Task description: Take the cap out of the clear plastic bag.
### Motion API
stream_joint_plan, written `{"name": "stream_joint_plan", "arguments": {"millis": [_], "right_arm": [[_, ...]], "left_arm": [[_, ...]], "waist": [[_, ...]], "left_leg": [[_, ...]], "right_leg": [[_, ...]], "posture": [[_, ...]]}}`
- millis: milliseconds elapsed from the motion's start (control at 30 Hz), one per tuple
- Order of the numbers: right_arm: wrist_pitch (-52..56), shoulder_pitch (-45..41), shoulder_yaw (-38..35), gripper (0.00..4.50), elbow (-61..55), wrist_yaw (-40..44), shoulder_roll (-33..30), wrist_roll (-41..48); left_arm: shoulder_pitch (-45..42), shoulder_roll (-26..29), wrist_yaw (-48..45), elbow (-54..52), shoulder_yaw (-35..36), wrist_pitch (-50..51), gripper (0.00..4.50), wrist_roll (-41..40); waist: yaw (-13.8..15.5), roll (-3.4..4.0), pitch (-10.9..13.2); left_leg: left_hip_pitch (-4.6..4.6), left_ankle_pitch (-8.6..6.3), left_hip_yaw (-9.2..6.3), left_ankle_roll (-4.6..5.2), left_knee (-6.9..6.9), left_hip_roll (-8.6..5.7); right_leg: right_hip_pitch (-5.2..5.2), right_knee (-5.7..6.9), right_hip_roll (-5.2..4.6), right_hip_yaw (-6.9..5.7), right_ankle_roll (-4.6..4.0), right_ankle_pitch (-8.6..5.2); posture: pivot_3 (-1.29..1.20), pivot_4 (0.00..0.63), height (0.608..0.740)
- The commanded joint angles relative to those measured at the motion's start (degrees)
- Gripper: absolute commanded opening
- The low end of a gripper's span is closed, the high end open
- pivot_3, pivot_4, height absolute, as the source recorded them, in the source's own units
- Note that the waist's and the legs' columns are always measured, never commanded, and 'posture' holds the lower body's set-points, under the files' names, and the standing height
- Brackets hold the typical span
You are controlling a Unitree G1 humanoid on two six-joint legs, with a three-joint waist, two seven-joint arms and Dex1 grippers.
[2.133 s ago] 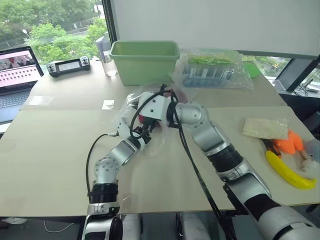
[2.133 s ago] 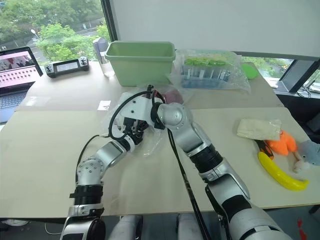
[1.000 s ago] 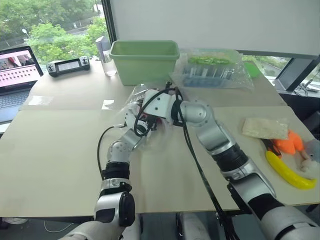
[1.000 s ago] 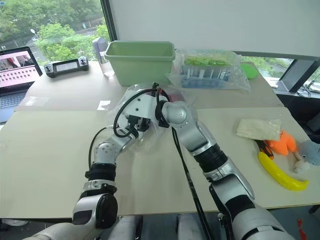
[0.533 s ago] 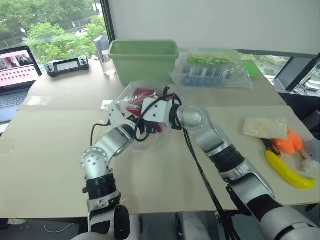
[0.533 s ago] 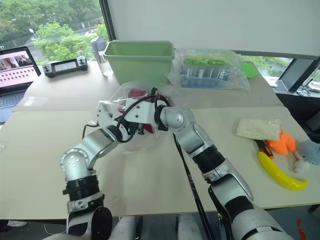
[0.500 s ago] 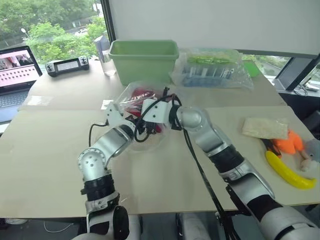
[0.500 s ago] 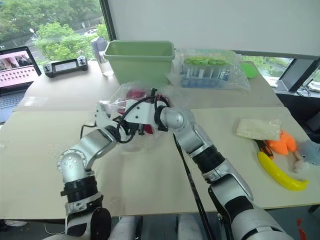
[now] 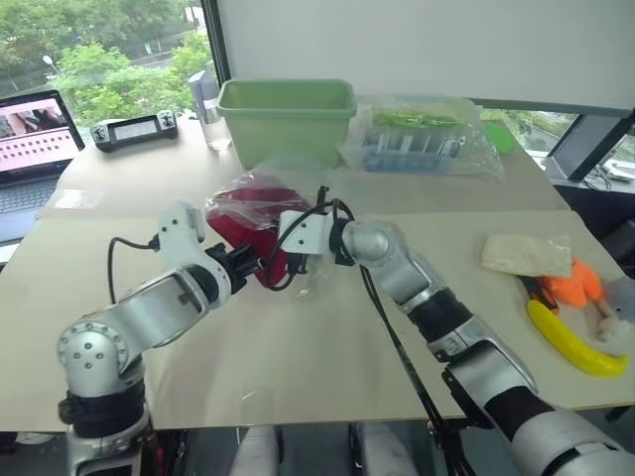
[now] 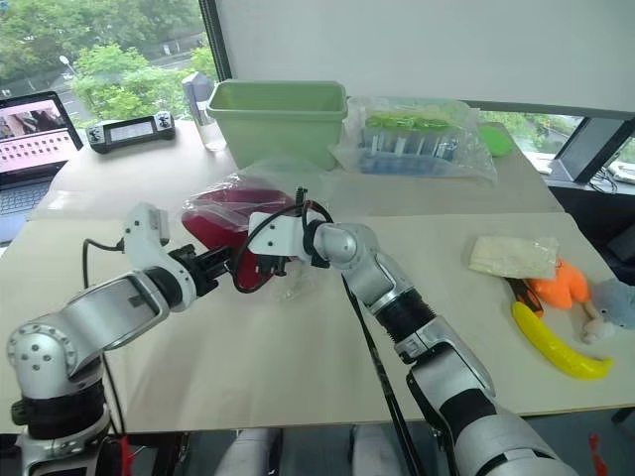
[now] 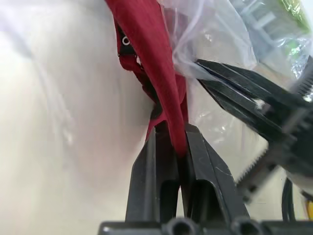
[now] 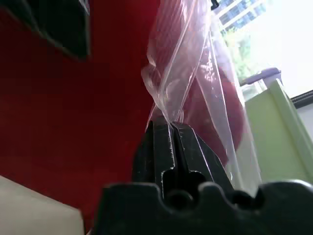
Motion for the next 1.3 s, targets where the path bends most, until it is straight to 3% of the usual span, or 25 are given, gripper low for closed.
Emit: {"name": "stream_joint_plan", "arguments": {"millis": [33,300,500,733,967,1067,1167,1300], "right_arm": [[-3.02,-2.16,-0.68,0.0,2.51,-1.52,0.6,-0.48],[-8.06,-5.21,-0.67,0.0,9.42,-2.03,1.59,-0.73],[-10.79,-7.65,-1.43,0.0,12.66,-2.49,3.34,0.11],[-9.94,-9.37,-3.53,0.0,12.14,-1.41,6.35,2.98],[-7.77,-10.17,-5.32,0.0,9.07,0.04,8.05,5.27],[-6.98,-9.9,-5.59,0.0,7.89,0.51,8.03,5.39],[-6.91,-9.71,-5.5,0.0,8.17,0.58,7.27,4.98],[-7.95,-9.95,-5.28,0.0,10.95,-0.1,6.25,4.01]], "left_arm": [[3.51,7.77,-5.83,-5.98,-0.57,-1.55,0.05,-3.17],[17.25,29.67,-30.3,-13.15,4.53,-0.67,0.05,-3.17],[23.25,39.5,-39.25,-15.26,6.92,1.63,0.05,-2.21],[25.1,42.76,-44.53,-18.74,2.33,1.55,0.05,5.1],[19.09,41.17,-44.99,-14.27,-8.37,3.42,0.05,29.21],[16.67,41.01,-52.31,-16.69,-9.57,3.7,0.05,30.37],[19.82,43.41,-62.55,-20.18,-4.75,3.76,0.05,29.76],[28.62,41.23,-84.65,-23.3,17.48,4.42,0.05,23.57]], "waist": [[-0.01,0.0,0.0],[-0.26,0.0,0.03],[-0.23,0.01,0.05],[-0.23,0.01,0.05],[-0.08,0.02,0.05],[-0.18,0.01,0.05],[-0.48,0.01,0.05],[-1.21,0.03,0.06]], "left_leg": [[0.01,0.0,0.0,0.0,0.0,-0.01],[0.03,-0.02,0.05,-0.03,-0.18,0.06],[0.02,-0.01,0.1,-0.04,-0.51,0.1],[-0.08,-0.01,0.1,-0.04,-0.84,0.1],[-0.02,0.02,0.12,-0.08,-0.8,0.09],[0.0,0.09,0.11,-0.19,-0.73,0.12],[0.0,0.11,0.12,-0.21,-0.72,0.15],[-0.13,0.11,0.15,-0.21,-0.88,0.21]], "right_leg": [[0.01,-0.01,-0.01,0.0,-0.08,-0.05],[-0.14,0.03,0.01,-0.01,-0.39,-0.24],[-0.34,0.06,0.04,-0.01,-0.53,-0.34],[-0.59,0.1,0.06,0.01,-0.49,-0.41],[-0.55,0.17,0.08,0.02,-0.58,-0.47],[-0.54,0.24,0.12,0.02,-0.58,-0.4],[-0.57,0.26,0.12,0.02,-0.58,-0.38],[-0.77,0.25,0.14,0.01,-0.5,-0.34]], "posture": [[0.0,0.15,0.74],[0.0,0.15,0.74],[0.0,0.15,0.74],[0.0,0.15,0.74],[0.0,0.15,0.74],[0.0,0.15,0.74],[0.0,0.15,0.74],[0.0,0.15,0.74]]}}
